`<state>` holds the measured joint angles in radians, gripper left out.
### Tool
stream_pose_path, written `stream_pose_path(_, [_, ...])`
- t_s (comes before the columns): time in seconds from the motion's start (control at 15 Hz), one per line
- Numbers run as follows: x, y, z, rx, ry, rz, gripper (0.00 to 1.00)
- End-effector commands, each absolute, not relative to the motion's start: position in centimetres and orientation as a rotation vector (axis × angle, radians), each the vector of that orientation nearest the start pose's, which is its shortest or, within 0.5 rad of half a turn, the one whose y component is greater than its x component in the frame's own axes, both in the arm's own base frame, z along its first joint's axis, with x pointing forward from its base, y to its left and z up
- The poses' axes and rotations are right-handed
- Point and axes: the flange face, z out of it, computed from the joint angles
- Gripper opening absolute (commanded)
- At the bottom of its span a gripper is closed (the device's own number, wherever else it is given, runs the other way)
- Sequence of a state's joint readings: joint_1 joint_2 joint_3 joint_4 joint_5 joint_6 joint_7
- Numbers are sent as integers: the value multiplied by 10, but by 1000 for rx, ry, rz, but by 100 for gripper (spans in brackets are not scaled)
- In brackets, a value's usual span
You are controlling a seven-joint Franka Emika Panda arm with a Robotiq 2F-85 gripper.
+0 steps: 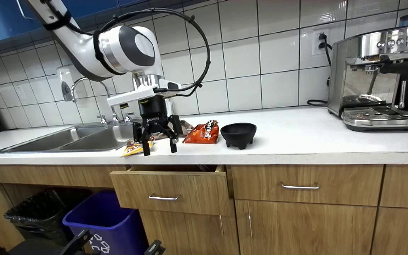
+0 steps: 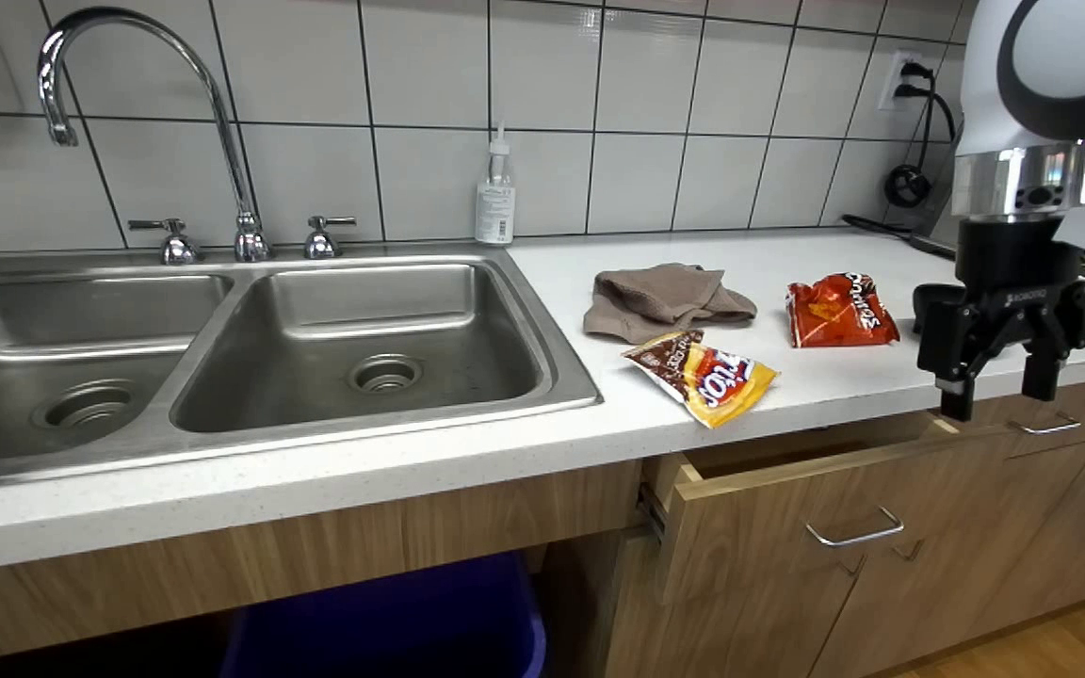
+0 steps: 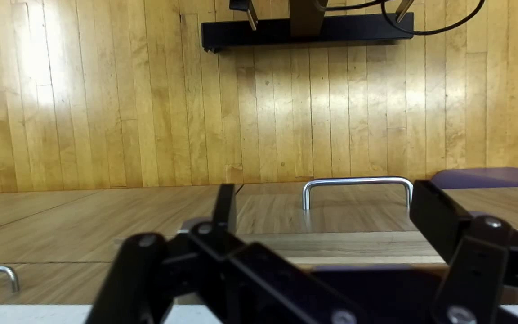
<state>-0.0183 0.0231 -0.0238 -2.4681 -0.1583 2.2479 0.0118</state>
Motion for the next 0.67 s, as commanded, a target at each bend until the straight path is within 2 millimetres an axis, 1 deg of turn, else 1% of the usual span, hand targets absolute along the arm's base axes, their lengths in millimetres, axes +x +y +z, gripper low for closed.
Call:
stream_pose_path(0.0, [448, -23, 267, -3223, -97, 397, 100])
stream_pose_path(0.33, [448, -23, 267, -3223, -97, 397, 100])
stream_pose_path(0.6, [446, -13, 261, -3216, -141, 337, 100])
